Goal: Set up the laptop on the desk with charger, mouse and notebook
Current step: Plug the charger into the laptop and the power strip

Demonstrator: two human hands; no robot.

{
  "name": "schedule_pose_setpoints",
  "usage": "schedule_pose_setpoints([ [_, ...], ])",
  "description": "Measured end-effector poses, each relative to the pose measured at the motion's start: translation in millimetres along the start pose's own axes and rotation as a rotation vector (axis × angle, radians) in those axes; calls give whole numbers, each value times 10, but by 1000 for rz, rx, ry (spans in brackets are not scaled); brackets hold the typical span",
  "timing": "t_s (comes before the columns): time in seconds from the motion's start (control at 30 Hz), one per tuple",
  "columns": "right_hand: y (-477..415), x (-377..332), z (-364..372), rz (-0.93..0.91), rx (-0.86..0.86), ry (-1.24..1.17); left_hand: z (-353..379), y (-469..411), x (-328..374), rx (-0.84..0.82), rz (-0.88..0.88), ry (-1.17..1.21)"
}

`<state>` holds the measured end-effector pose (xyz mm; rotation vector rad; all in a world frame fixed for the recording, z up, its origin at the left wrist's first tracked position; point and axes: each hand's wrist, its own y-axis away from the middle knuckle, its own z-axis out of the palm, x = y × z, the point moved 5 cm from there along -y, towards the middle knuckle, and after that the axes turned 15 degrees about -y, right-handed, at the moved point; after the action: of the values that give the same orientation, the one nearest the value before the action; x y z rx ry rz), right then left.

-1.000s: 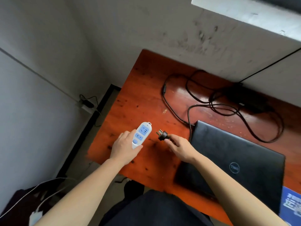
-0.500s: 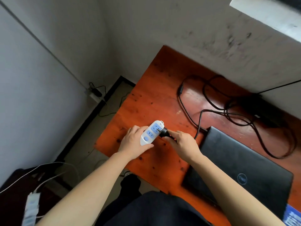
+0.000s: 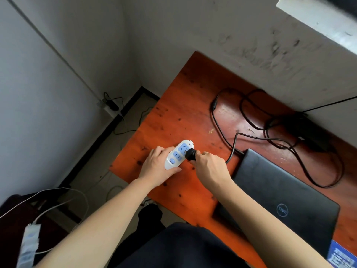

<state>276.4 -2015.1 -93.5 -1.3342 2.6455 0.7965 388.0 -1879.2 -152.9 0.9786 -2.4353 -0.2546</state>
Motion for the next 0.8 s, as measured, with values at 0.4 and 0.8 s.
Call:
schedule_pose_setpoints([
  [0.4, -177, -215, -209, -70, -66, 207, 3, 15, -11, 4, -35, 18],
  [0.8, -197, -191, -285, -164, -115, 303, 60, 34, 177, 26, -128, -6],
])
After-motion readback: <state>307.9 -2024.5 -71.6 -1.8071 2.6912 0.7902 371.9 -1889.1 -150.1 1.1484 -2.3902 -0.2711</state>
